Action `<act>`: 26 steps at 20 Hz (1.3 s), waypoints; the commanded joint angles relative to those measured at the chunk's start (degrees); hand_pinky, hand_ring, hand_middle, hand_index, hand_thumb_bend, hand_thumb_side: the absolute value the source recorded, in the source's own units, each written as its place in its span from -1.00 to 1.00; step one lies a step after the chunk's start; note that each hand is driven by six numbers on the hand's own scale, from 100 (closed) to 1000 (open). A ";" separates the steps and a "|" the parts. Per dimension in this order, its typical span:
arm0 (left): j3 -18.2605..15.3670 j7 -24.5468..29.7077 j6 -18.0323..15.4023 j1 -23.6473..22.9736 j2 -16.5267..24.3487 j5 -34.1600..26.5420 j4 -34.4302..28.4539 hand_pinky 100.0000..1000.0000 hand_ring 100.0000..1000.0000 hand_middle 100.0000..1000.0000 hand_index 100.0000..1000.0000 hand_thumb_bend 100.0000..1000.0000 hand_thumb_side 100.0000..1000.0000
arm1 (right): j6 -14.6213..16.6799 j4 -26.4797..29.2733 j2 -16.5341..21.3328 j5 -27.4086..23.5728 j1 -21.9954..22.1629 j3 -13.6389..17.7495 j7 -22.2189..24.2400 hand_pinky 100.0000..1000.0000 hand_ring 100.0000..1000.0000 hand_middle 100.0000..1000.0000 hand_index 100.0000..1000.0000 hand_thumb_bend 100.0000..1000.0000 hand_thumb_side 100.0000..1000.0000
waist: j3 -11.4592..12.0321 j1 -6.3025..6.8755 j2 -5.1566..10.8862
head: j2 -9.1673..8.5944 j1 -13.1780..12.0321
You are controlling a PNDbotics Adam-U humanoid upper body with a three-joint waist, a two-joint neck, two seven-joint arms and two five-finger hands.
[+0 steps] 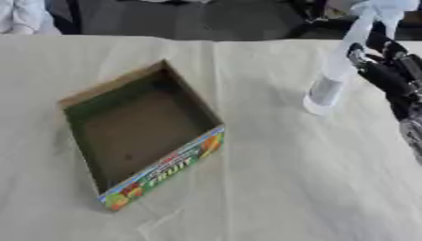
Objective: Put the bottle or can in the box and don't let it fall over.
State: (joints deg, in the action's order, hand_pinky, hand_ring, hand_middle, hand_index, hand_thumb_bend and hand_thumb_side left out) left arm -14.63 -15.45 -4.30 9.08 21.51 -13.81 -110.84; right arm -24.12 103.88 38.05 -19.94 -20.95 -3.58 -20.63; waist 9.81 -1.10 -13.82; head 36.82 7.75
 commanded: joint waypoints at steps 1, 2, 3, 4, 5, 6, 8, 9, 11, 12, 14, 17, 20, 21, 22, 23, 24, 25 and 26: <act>-0.20 0.11 -0.12 0.63 0.59 0.30 -1.22 1.00 0.29 0.46 0.54 0.08 -0.50 | 0.11 -0.23 2.17 0.30 -1.25 0.70 -0.61 1.00 1.00 1.00 1.00 -1.00 -0.20 | 0.09 0.18 0.44 | -1.17 0.26; -0.22 0.11 -0.12 0.64 0.56 0.31 -1.23 1.00 0.29 0.46 0.54 0.08 -0.50 | 0.09 -0.54 2.25 0.59 -1.46 0.71 -0.77 1.00 1.00 1.00 1.00 -1.00 -0.20 | 0.12 0.16 0.34 | -1.33 0.29; -0.23 0.10 -0.11 0.67 0.53 0.33 -1.24 1.00 0.29 0.46 0.54 0.08 -0.50 | 0.08 -0.93 2.31 0.94 -1.68 0.69 -0.92 1.00 1.00 1.00 1.00 -1.00 -0.20 | 0.15 0.16 0.24 | -1.48 0.32; -0.23 0.11 -0.11 0.68 0.52 0.34 -1.25 1.00 0.29 0.46 0.54 0.07 -0.50 | 0.14 -1.28 2.33 1.21 -1.91 0.70 -1.06 1.00 1.00 1.00 1.00 -1.00 -0.20 | 0.19 0.16 0.14 | -1.61 0.34; -0.22 0.14 -0.11 0.70 0.51 0.36 -1.26 1.00 0.29 0.46 0.54 0.07 -0.50 | 0.25 -1.56 2.33 1.37 -2.10 0.72 -1.17 1.00 1.00 1.00 1.00 -1.00 -0.20 | 0.22 0.16 0.06 | -1.69 0.35; -0.20 0.17 -0.10 0.71 0.48 0.37 -1.26 1.00 0.29 0.46 0.54 0.07 -0.50 | 0.37 -1.81 2.34 1.46 -2.29 0.76 -1.28 1.00 1.00 1.00 1.00 -1.00 -0.18 | 0.26 0.17 -0.04 | -1.77 0.33; -0.18 0.26 -0.07 0.71 0.40 0.40 -1.23 1.00 0.29 0.46 0.53 0.06 -0.49 | 0.56 -2.24 2.36 1.52 -2.73 0.85 -1.58 1.00 1.00 1.00 1.00 -1.00 -0.19 | 0.35 0.18 -0.26 | -1.95 0.38; -0.16 0.34 -0.05 0.71 0.36 0.43 -1.23 1.00 0.29 0.46 0.53 0.06 -0.49 | 0.62 -2.40 2.37 1.55 -2.96 0.87 -1.74 1.00 1.00 1.00 1.00 -1.00 -0.19 | 0.40 0.18 -0.36 | -2.05 0.43; -0.15 0.47 -0.04 0.76 0.29 0.47 -1.25 1.00 0.29 0.46 0.53 0.06 -0.49 | 0.59 -2.75 2.33 1.64 -3.43 0.92 -2.10 1.00 1.00 1.00 1.00 -1.00 -0.19 | 0.51 0.18 -0.54 | -2.15 0.49; -0.15 0.53 -0.05 0.78 0.27 0.49 -1.27 1.00 0.29 0.46 0.53 0.06 -0.49 | 0.51 -2.95 2.31 1.78 -3.66 0.97 -2.38 1.00 1.00 1.00 1.00 -1.00 -0.19 | 0.58 0.18 -0.63 | -2.21 0.52; -0.17 0.60 -0.07 0.81 0.24 0.51 -1.30 1.00 0.29 0.46 0.53 0.06 -0.49 | 0.21 -3.34 2.17 2.22 -4.04 1.00 -3.05 1.00 1.00 1.00 1.00 -1.00 -0.20 | 0.67 0.18 -0.78 | -2.27 0.59; -0.17 0.64 -0.08 0.92 0.19 0.49 -1.32 1.00 0.29 0.46 0.53 0.06 -0.49 | -0.49 -4.01 1.62 2.33 -4.68 0.98 -4.60 1.00 1.00 1.00 1.00 -1.00 -0.19 | 0.76 0.16 -0.99 | -2.24 0.75; -0.13 0.77 -0.06 0.98 0.14 0.51 -1.31 1.00 0.29 0.46 0.53 0.05 -0.48 | -0.44 -4.57 0.96 1.46 -5.47 0.91 -6.21 1.00 1.00 1.00 1.00 -1.00 -0.15 | 0.84 0.13 -1.17 | -2.30 0.86; -0.11 0.84 -0.05 1.00 0.11 0.52 -1.31 1.00 0.29 0.46 0.53 0.05 -0.48 | -0.33 -4.78 0.74 1.09 -5.81 0.89 -6.71 1.00 1.00 1.00 1.00 -1.00 -0.14 | 0.89 0.12 -1.23 | -2.29 0.89; -0.09 0.90 -0.05 1.03 0.10 0.53 -1.31 1.00 0.29 0.46 0.53 0.05 -0.48 | -0.21 -4.98 0.60 0.74 -6.10 0.85 -7.12 1.00 1.00 1.00 1.00 -1.00 -0.13 | 0.93 0.11 -1.27 | -2.31 0.91; -0.07 0.97 -0.04 1.06 0.10 0.55 -1.31 1.00 0.29 0.46 0.53 0.05 -0.48 | -0.12 -5.23 0.45 0.40 -6.43 0.80 -7.49 1.00 1.00 1.00 1.00 -1.00 -0.12 | 0.99 0.10 -1.32 | -2.34 0.94; -0.05 1.04 -0.04 1.10 0.09 0.56 -1.31 1.00 0.29 0.46 0.53 0.05 -0.48 | -0.05 -5.51 0.33 0.07 -6.73 0.72 -7.79 1.00 1.00 1.00 1.00 -1.00 -0.11 | 1.06 0.07 -1.35 | -2.35 0.97; -0.04 1.10 -0.04 1.14 0.09 0.56 -1.32 1.00 0.29 0.46 0.53 0.05 -0.48 | 0.02 -5.77 0.25 -0.24 -6.98 0.63 -8.01 1.00 1.00 1.00 1.00 -1.00 -0.11 | 1.12 0.04 -1.37 | -2.37 0.99; -0.03 1.15 -0.03 1.16 0.09 0.58 -1.32 1.00 0.29 0.46 0.53 0.04 -0.48 | 0.08 -6.01 0.21 -0.52 -7.16 0.56 -8.19 1.00 1.00 1.00 1.00 -1.00 -0.10 | 1.17 0.02 -1.40 | -2.39 1.00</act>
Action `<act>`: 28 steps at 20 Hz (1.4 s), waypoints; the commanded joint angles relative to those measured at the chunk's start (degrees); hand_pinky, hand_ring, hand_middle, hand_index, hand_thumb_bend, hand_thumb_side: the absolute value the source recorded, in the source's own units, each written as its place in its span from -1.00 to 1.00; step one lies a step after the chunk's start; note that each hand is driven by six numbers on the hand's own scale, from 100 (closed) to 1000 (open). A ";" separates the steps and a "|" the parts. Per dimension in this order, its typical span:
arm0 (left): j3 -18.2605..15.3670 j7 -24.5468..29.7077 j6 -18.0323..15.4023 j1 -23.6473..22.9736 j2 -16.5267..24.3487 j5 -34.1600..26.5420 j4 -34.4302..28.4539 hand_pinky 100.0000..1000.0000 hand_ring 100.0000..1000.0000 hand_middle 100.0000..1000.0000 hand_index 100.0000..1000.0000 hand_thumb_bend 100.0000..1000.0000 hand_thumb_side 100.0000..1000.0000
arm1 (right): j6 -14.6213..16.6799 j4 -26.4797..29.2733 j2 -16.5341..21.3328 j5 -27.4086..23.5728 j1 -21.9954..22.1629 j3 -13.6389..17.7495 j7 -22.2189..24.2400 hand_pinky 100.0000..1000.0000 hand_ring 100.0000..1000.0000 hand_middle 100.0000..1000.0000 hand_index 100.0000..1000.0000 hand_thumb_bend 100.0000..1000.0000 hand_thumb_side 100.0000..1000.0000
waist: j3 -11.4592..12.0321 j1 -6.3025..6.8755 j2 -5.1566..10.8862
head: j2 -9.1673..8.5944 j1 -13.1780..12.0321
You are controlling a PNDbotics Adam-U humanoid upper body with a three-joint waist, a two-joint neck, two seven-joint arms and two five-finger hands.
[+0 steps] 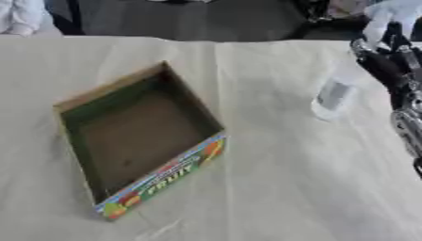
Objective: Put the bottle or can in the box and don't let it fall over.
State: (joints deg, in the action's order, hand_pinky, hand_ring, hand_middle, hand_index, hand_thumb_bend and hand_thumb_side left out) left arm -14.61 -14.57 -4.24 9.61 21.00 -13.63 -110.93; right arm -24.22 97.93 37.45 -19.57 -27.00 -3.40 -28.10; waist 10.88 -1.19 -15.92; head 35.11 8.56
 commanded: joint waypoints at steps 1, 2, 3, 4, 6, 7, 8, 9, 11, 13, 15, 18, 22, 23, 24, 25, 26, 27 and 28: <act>-0.04 0.31 -0.08 0.64 0.61 0.42 -1.23 1.00 0.29 0.46 0.53 0.04 -0.48 | 0.19 -0.31 0.80 -1.14 -1.27 0.33 -0.86 1.00 1.00 1.00 1.00 -1.00 -0.10 | 0.16 0.06 0.69 | -0.73 0.21; -0.05 0.34 -0.07 0.64 0.61 0.44 -1.23 1.00 0.29 0.46 0.53 0.04 -0.48 | 0.21 -0.51 0.81 -1.32 -1.39 0.29 -0.93 1.00 1.00 1.00 1.00 -1.00 -0.10 | 0.20 0.03 0.67 | -0.76 0.23; -0.06 0.35 -0.07 0.63 0.62 0.44 -1.24 1.00 0.29 0.46 0.53 0.04 -0.48 | 0.24 -0.64 0.82 -1.43 -1.46 0.26 -0.96 1.00 1.00 1.00 1.00 -1.00 -0.10 | 0.22 0.01 0.66 | -0.78 0.23; -0.06 0.36 -0.06 0.63 0.62 0.44 -1.24 1.00 0.29 0.46 0.53 0.04 -0.48 | 0.27 -0.73 0.83 -1.50 -1.50 0.24 -0.98 1.00 1.00 1.00 1.00 -1.00 -0.10 | 0.23 0.00 0.66 | -0.79 0.24; -0.04 0.41 -0.02 0.71 0.59 0.44 -1.24 1.00 0.28 0.46 0.52 0.04 -0.47 | 0.22 -1.07 0.80 -1.65 -1.98 0.21 -0.93 1.00 1.00 1.00 1.00 -1.00 -0.16 | 0.38 -0.14 0.53 | -1.02 0.30; -0.03 0.45 0.00 0.77 0.56 0.44 -1.25 1.00 0.28 0.46 0.52 0.04 -0.47 | 0.18 -1.31 0.78 -1.73 -2.24 0.19 -0.90 1.00 1.00 1.00 1.00 -1.00 -0.07 | 0.47 -0.18 0.45 | -1.11 0.32; -0.01 0.48 0.02 0.81 0.54 0.44 -1.26 1.00 0.28 0.46 0.52 0.04 -0.47 | 0.17 -1.55 0.76 -1.81 -2.47 0.17 -0.89 1.00 1.00 1.00 1.00 -1.00 -0.07 | 0.54 -0.21 0.39 | -1.18 0.33; -0.01 0.51 0.03 0.83 0.54 0.45 -1.27 1.00 0.28 0.46 0.52 0.04 -0.47 | 0.18 -1.82 0.73 -1.93 -2.69 0.15 -0.93 1.00 1.00 1.00 1.00 -1.00 -0.06 | 0.64 -0.24 0.31 | -1.22 0.36; -0.02 0.54 0.02 0.92 0.54 0.47 -1.32 1.00 0.28 0.46 0.52 0.04 -0.47 | 0.18 -2.46 0.76 -2.17 -3.09 0.08 -1.09 1.00 1.00 1.00 1.00 -1.00 -0.05 | 0.87 -0.28 0.16 | -1.31 0.38; -0.01 0.55 0.01 1.03 0.57 0.48 -1.37 1.00 0.28 0.46 0.52 0.04 -0.47 | 0.26 -3.03 0.86 -2.50 -3.38 -0.03 -1.19 1.00 1.00 1.00 1.00 -1.00 -0.05 | 1.11 -0.34 0.04 | -1.35 0.35; 0.02 0.58 0.02 1.11 0.57 0.49 -1.40 1.00 0.28 0.46 0.52 0.03 -0.47 | 0.46 -3.38 1.01 -2.77 -3.57 -0.15 -1.13 1.00 1.00 1.00 1.00 -1.00 -0.05 | 1.33 -0.41 -0.07 | -1.45 0.35; 0.05 0.68 0.04 1.19 0.54 0.52 -1.42 1.00 0.28 0.46 0.52 0.03 -0.46 | 0.79 -3.82 1.23 -3.18 -3.73 -0.24 -0.91 1.00 1.00 1.00 1.00 -1.00 -0.04 | 1.64 -0.51 -0.23 | -1.61 0.36; 0.05 0.71 0.03 1.30 0.51 0.54 -1.48 1.00 0.28 0.46 0.52 0.02 -0.46 | 1.14 -4.56 1.51 -3.48 -3.88 -0.32 -0.49 1.00 1.00 1.00 1.00 -1.00 -0.04 | 2.01 -0.60 -0.49 | -1.73 0.31; 0.06 0.71 0.05 1.30 0.47 0.54 -1.47 1.00 0.28 0.46 0.52 0.02 -0.46 | 1.18 -4.74 1.53 -3.47 -3.91 -0.33 -0.41 1.00 1.00 1.00 1.00 -1.00 -0.05 | 2.10 -0.61 -0.58 | -1.74 0.29; 0.05 0.71 0.06 1.30 0.44 0.56 -1.46 1.00 0.28 0.46 0.52 0.01 -0.46 | 1.21 -4.93 1.53 -3.47 -3.93 -0.33 -0.37 1.00 1.00 1.00 1.00 -1.00 -0.06 | 2.17 -0.62 -0.66 | -1.73 0.29; 0.04 0.70 0.06 1.31 0.42 0.57 -1.48 1.00 0.28 0.46 0.52 0.01 -0.46 | 1.23 -5.15 1.50 -3.48 -3.95 -0.31 -0.38 1.00 1.00 1.00 1.00 -1.00 -0.06 | 2.25 -0.63 -0.74 | -1.70 0.28; 0.03 0.69 0.05 1.32 0.42 0.57 -1.49 1.00 0.28 0.46 0.52 0.01 -0.46 | 1.25 -5.36 1.47 -3.49 -3.95 -0.31 -0.40 1.00 1.00 1.00 1.00 -1.00 -0.07 | 2.32 -0.64 -0.81 | -1.70 0.26; 0.03 0.69 0.05 1.35 0.41 0.58 -1.51 1.00 0.28 0.46 0.52 0.01 -0.46 | 1.27 -5.61 1.42 -3.47 -3.92 -0.31 -0.45 1.00 1.00 1.00 1.00 -1.00 -0.08 | 2.39 -0.64 -0.89 | -1.70 0.23; 0.03 0.69 0.04 1.38 0.40 0.58 -1.53 1.00 0.28 0.46 0.52 0.01 -0.46 | 1.28 -5.89 1.35 -3.42 -3.88 -0.33 -0.52 1.00 1.00 1.00 1.00 -1.00 -0.08 | 2.44 -0.63 -0.95 | -1.70 0.21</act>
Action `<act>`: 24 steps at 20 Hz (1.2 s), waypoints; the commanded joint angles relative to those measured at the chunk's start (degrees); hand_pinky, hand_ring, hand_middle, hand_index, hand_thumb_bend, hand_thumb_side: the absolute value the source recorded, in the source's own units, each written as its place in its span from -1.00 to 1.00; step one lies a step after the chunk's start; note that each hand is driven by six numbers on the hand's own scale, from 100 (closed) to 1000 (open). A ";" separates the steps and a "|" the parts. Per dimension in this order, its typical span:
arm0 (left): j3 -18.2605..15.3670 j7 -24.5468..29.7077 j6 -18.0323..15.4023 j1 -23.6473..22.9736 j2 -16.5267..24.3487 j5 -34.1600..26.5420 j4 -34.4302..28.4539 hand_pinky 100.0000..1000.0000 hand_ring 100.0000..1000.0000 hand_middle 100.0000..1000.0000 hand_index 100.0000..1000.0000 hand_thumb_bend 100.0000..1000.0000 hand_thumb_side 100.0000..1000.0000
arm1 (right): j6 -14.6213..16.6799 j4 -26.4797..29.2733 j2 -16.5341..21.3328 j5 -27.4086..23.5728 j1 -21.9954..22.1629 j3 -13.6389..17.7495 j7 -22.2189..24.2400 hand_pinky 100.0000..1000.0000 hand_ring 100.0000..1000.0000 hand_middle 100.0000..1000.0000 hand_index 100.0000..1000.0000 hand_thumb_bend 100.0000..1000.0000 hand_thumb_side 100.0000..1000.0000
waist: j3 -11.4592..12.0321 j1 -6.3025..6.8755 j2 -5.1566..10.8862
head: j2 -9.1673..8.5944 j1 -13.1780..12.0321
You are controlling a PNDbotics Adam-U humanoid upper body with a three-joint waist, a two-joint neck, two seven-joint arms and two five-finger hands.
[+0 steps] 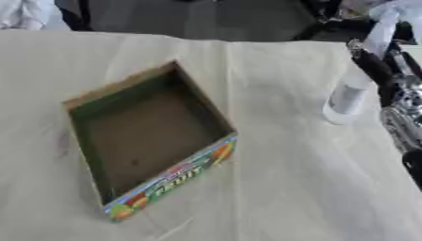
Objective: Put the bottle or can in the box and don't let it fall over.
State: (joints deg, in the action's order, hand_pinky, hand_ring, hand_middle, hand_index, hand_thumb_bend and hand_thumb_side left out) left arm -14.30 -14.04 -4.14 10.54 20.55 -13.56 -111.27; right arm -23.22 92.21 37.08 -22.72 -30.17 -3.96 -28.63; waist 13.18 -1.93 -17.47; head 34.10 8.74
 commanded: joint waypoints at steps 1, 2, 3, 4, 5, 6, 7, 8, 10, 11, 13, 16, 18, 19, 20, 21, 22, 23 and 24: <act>-0.30 0.16 -0.06 0.47 0.85 0.50 -1.21 1.00 0.28 0.46 0.51 0.01 -0.46 | 0.28 -0.46 1.61 -0.15 -0.63 0.20 -0.05 1.00 1.00 1.00 1.00 -1.00 -0.10 | 0.19 0.12 0.53 | -0.69 -0.01; -0.31 0.15 -0.06 0.49 0.84 0.50 -1.21 1.00 0.28 0.46 0.51 0.01 -0.46 | 0.30 -0.75 1.49 0.04 -0.53 0.15 -0.10 1.00 1.00 1.00 1.00 -1.00 -0.10 | 0.22 0.11 0.47 | -0.67 -0.04; -0.33 0.13 -0.06 0.50 0.83 0.50 -1.21 1.00 0.27 0.46 0.51 0.00 -0.46 | 0.36 -1.02 1.36 0.30 -0.42 0.10 -0.12 1.00 1.00 1.00 1.00 -1.00 -0.11 | 0.23 0.11 0.41 | -0.62 -0.06; -0.33 0.13 -0.06 0.50 0.82 0.51 -1.22 1.00 0.27 0.46 0.51 0.00 -0.46 | 0.42 -1.28 1.25 0.65 -0.33 0.04 -0.09 1.00 1.00 1.00 1.00 -1.00 -0.12 | 0.24 0.10 0.37 | -0.59 -0.09; -0.34 0.13 -0.05 0.52 0.81 0.51 -1.22 1.00 0.27 0.46 0.51 0.00 -0.46 | 0.46 -1.57 1.15 1.01 -0.24 0.00 -0.04 1.00 1.00 1.00 1.00 -1.00 -0.13 | 0.24 0.09 0.33 | -0.57 -0.12; -0.33 0.14 -0.04 0.55 0.79 0.51 -1.23 1.00 0.27 0.46 0.51 0.00 -0.46 | 0.52 -1.84 1.05 1.38 -0.15 -0.02 0.02 1.00 1.00 1.00 1.00 -1.00 -0.13 | 0.25 0.08 0.31 | -0.55 -0.15; -0.32 0.15 -0.03 0.55 0.76 0.52 -1.23 1.00 0.27 0.46 0.51 -0.01 -0.45 | 0.58 -2.08 0.94 1.71 -0.02 -0.03 0.09 1.00 1.00 1.00 1.00 -1.00 -0.14 | 0.24 0.08 0.29 | -0.55 -0.18; -0.33 0.17 -0.01 0.53 0.75 0.54 -1.22 1.00 0.27 0.46 0.51 -0.01 -0.45 | 0.63 -2.30 0.81 2.02 0.15 -0.04 0.13 1.00 1.00 1.00 1.00 -1.00 -0.15 | 0.23 0.09 0.27 | -0.56 -0.23; -0.36 0.15 0.00 0.51 0.73 0.55 -1.23 1.00 0.27 0.46 0.51 -0.01 -0.45 | 0.71 -2.74 0.53 2.59 0.51 -0.01 0.03 1.00 1.00 1.00 1.00 -1.00 -0.17 | 0.18 0.11 0.25 | -0.50 -0.33; -0.38 0.14 -0.01 0.50 0.73 0.56 -1.25 1.00 0.27 0.46 0.50 -0.02 -0.45 | 0.75 -2.92 0.40 2.84 0.68 -0.01 -0.03 1.00 1.00 1.00 1.00 -1.00 -0.18 | 0.15 0.14 0.25 | -0.46 -0.39; -0.40 0.10 0.00 0.48 0.73 0.56 -1.26 1.00 0.27 0.46 0.50 -0.02 -0.45 | 0.88 -3.22 0.16 3.29 1.00 -0.09 0.05 1.00 1.00 1.00 1.00 -1.00 -0.20 | 0.08 0.17 0.26 | -0.42 -0.45; -0.37 0.14 0.01 0.50 0.69 0.57 -1.29 1.00 0.27 0.45 0.50 -0.03 -0.45 | 1.20 -3.83 -0.21 4.07 1.51 -0.26 0.52 1.00 1.00 1.00 1.00 -1.00 -0.22 | -0.02 0.22 0.27 | -0.52 -0.52; -0.37 0.14 0.02 0.52 0.70 0.57 -1.31 1.00 0.27 0.45 0.50 -0.03 -0.45 | 1.51 -4.39 -0.35 5.05 1.88 -0.46 1.21 1.00 1.00 1.00 1.00 -1.00 -0.23 | -0.05 0.23 0.26 | -0.59 -0.55; -0.38 0.12 0.01 0.53 0.69 0.57 -1.32 1.00 0.27 0.45 0.50 -0.03 -0.45 | 1.64 -4.75 -0.40 5.65 2.02 -0.52 1.62 1.00 1.00 1.00 1.00 -1.00 -0.24 | -0.05 0.24 0.25 | -0.62 -0.58; -0.38 0.11 0.02 0.53 0.67 0.56 -1.33 1.00 0.27 0.45 0.50 -0.04 -0.45 | 1.76 -5.24 -0.47 6.25 2.13 -0.57 2.08 1.00 1.00 1.00 1.00 -1.00 -0.24 | -0.03 0.26 0.24 | -0.64 -0.63; -0.38 0.11 0.02 0.51 0.65 0.57 -1.33 1.00 0.27 0.45 0.50 -0.04 -0.45 | 1.89 -5.72 -0.53 6.74 2.18 -0.57 2.49 1.00 1.00 1.00 1.00 -1.00 -0.24 | -0.02 0.28 0.23 | -0.65 -0.67; -0.38 0.11 0.03 0.48 0.63 0.57 -1.33 1.00 0.27 0.45 0.50 -0.04 -0.45 | 2.04 -6.23 -0.59 7.10 2.20 -0.56 2.87 1.00 1.00 1.00 1.00 -1.00 -0.23 | 0.00 0.30 0.21 | -0.68 -0.69; -0.39 0.11 0.03 0.45 0.60 0.58 -1.32 1.00 0.27 0.45 0.50 -0.04 -0.45 | 2.24 -6.70 -0.65 7.39 2.20 -0.55 3.26 1.00 1.00 1.00 1.00 -1.00 -0.23 | 0.01 0.32 0.19 | -0.69 -0.68; -0.40 0.11 0.04 0.43 0.58 0.59 -1.32 1.00 0.27 0.45 0.50 -0.04 -0.45 | 2.49 -7.14 -0.72 7.68 2.21 -0.58 3.72 1.00 1.00 1.00 1.00 -1.00 -0.24 | 0.01 0.33 0.18 | -0.71 -0.67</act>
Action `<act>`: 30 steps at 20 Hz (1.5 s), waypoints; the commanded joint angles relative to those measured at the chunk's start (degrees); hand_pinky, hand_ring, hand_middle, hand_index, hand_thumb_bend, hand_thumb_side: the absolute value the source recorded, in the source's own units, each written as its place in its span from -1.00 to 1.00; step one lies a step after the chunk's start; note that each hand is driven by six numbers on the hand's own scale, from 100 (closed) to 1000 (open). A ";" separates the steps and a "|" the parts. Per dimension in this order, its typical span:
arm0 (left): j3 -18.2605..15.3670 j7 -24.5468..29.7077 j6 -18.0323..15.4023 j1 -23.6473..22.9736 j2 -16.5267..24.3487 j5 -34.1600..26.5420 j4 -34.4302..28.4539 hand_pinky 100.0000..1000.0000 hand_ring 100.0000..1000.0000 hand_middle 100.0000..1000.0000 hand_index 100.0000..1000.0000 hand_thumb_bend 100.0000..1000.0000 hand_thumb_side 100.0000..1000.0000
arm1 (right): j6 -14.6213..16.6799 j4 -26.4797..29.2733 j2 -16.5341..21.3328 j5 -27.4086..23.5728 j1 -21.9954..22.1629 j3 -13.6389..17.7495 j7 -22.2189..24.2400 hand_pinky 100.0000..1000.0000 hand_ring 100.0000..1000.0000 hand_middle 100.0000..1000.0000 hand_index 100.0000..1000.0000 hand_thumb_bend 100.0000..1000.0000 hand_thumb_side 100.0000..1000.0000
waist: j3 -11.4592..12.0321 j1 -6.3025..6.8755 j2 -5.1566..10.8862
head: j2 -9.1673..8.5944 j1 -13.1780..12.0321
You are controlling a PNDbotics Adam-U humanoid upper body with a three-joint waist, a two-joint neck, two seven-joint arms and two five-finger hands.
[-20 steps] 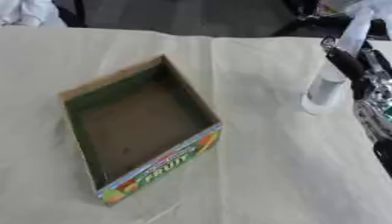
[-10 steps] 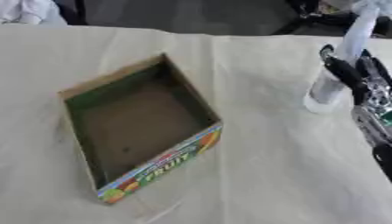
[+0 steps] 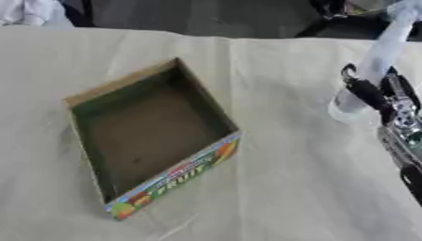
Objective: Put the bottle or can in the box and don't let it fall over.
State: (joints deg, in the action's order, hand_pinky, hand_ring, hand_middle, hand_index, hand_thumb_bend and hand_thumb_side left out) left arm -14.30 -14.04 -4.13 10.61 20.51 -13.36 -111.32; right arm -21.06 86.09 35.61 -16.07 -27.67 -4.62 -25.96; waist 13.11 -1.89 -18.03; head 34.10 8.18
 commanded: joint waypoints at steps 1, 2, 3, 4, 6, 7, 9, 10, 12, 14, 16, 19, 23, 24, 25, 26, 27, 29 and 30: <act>-0.41 0.11 0.04 0.35 0.60 0.40 -1.26 1.00 0.27 0.45 0.50 -0.04 -0.45 | 0.55 -1.40 0.67 1.25 -0.29 0.09 1.41 1.00 1.00 1.00 1.00 -1.00 -0.25 | 0.07 0.30 0.72 | -0.73 -0.10; -0.41 0.11 0.05 0.33 0.58 0.40 -1.25 1.00 0.26 0.45 0.50 -0.05 -0.44 | 0.73 -1.74 0.58 1.35 -0.32 0.15 1.59 1.00 1.00 1.00 1.00 -1.00 -0.25 | 0.07 0.32 0.72 | -0.72 -0.10; -0.41 0.12 0.06 0.31 0.58 0.40 -1.25 1.00 0.26 0.45 0.50 -0.05 -0.44 | 0.92 -1.98 0.52 1.35 -0.37 0.20 1.66 1.00 1.00 1.00 1.00 -1.00 -0.27 | 0.07 0.34 0.71 | -0.71 -0.11; -0.43 0.12 0.07 0.31 0.58 0.41 -1.25 1.00 0.26 0.45 0.50 -0.05 -0.44 | 1.10 -2.10 0.48 1.24 -0.40 0.25 1.64 1.00 1.00 1.00 1.00 -1.00 -0.30 | 0.06 0.35 0.71 | -0.70 -0.14; -0.43 0.15 0.10 0.34 0.57 0.43 -1.25 1.00 0.26 0.45 0.49 -0.06 -0.44 | 1.44 -2.23 0.41 0.46 -0.50 0.42 1.20 1.00 1.00 1.00 1.00 -1.00 -0.37 | 0.04 0.36 0.71 | -0.72 -0.16; -0.42 0.17 0.12 0.35 0.55 0.44 -1.26 1.00 0.26 0.45 0.49 -0.06 -0.44 | 1.63 -2.27 0.39 -0.23 -0.55 0.47 0.86 1.00 1.00 1.00 1.00 -1.00 -0.41 | 0.03 0.36 0.71 | -0.75 -0.16; -0.40 0.21 0.16 0.36 0.48 0.43 -1.26 1.00 0.26 0.45 0.49 -0.07 -0.44 | 2.07 -2.25 0.37 -1.90 -0.67 0.44 0.22 1.00 1.00 1.00 1.00 -1.00 -0.45 | 0.01 0.36 0.68 | -0.78 -0.22; -0.39 0.24 0.18 0.36 0.46 0.43 -1.26 1.00 0.26 0.44 0.49 -0.07 -0.44 | 2.26 -2.23 0.38 -2.76 -0.75 0.42 -0.11 1.00 1.00 1.00 1.00 -1.00 -0.47 | 0.02 0.38 0.67 | -0.75 -0.26; -0.37 0.27 0.18 0.41 0.46 0.39 -1.31 1.00 0.26 0.44 0.48 -0.08 -0.44 | 2.52 -2.43 0.48 -4.31 -0.97 0.33 -0.78 1.00 1.00 1.00 1.00 -1.00 -0.53 | 0.13 0.42 0.63 | -0.73 -0.24; -0.35 0.28 0.14 0.47 0.48 0.33 -1.39 1.00 0.25 0.44 0.48 -0.10 -0.45 | 2.79 -2.87 0.56 -5.55 -1.20 0.20 -1.35 1.00 1.00 1.00 0.98 -1.00 -0.57 | 0.29 0.47 0.61 | -0.70 -0.22; -0.34 0.31 0.13 0.44 0.48 0.29 -1.42 1.00 0.25 0.44 0.48 -0.11 -0.44 | 3.28 -3.23 0.61 -6.39 -1.36 0.06 -1.96 1.00 1.00 1.00 0.94 -1.00 -0.58 | 0.39 0.49 0.61 | -0.86 -0.11; -0.34 0.36 0.15 0.40 0.47 0.19 -1.41 1.00 0.24 0.43 0.47 -0.12 -0.44 | 3.71 -4.02 0.60 -7.43 -1.58 -0.02 -3.35 1.00 1.00 1.00 0.79 -1.00 -0.61 | 0.43 0.47 0.62 | -0.97 0.04; -0.32 0.50 0.14 0.42 0.48 0.15 -1.48 1.00 0.24 0.42 0.46 -0.15 -0.45 | 4.62 -4.45 0.52 -8.37 -1.79 -0.13 -6.31 1.00 1.00 1.00 0.49 -1.00 -0.58 | 0.42 0.47 0.58 | -0.92 -0.09; -0.32 0.52 0.16 0.41 0.47 0.15 -1.47 1.00 0.24 0.42 0.46 -0.15 -0.44 | 4.97 -4.47 0.54 -8.40 -1.81 -0.17 -7.08 1.00 1.00 1.00 0.24 -1.00 -0.57 | 0.39 0.47 0.55 | -0.81 -0.15; -0.31 0.55 0.17 0.41 0.46 0.14 -1.48 1.00 0.24 0.42 0.46 -0.15 -0.44 | 5.37 -4.47 0.54 -8.35 -1.80 -0.23 -7.70 1.00 1.00 1.00 0.18 -1.00 -0.57 | 0.37 0.48 0.53 | -0.72 -0.18; -0.30 0.57 0.18 0.41 0.46 0.14 -1.48 1.00 0.24 0.41 0.46 -0.15 -0.44 | 5.78 -4.47 0.53 -8.33 -1.79 -0.28 -8.17 1.00 1.00 1.00 -0.04 -1.00 -0.56 | 0.35 0.49 0.52 | -0.70 -0.19; -0.30 0.59 0.18 0.41 0.47 0.13 -1.49 1.00 0.24 0.41 0.46 -0.16 -0.44 | 6.24 -4.46 0.51 -8.30 -1.77 -0.34 -8.52 1.00 1.00 1.00 -0.11 -1.00 -0.56 | 0.33 0.50 0.52 | -0.69 -0.20; -0.32 0.60 0.17 0.42 0.50 0.12 -1.51 1.00 0.24 0.41 0.45 -0.16 -0.44 | 7.05 -4.38 0.51 -8.26 -1.72 -0.47 -8.76 1.00 1.00 1.00 -0.33 -1.00 -0.55 | 0.28 0.55 0.55 | -0.68 -0.27; -0.32 0.61 0.16 0.42 0.52 0.11 -1.51 1.00 0.24 0.40 0.45 -0.17 -0.44 | 7.38 -4.30 0.54 -8.21 -1.70 -0.49 -8.81 1.00 1.00 1.00 -0.38 -1.00 -0.53 | 0.25 0.58 0.59 | -0.64 -0.29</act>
State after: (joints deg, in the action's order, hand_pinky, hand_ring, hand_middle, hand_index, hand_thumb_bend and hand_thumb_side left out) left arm -14.30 -13.60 -3.93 10.61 20.05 -13.15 -111.63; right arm -14.17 81.74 35.05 -24.05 -29.12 -5.34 -34.49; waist 13.43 -1.56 -18.23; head 33.84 8.12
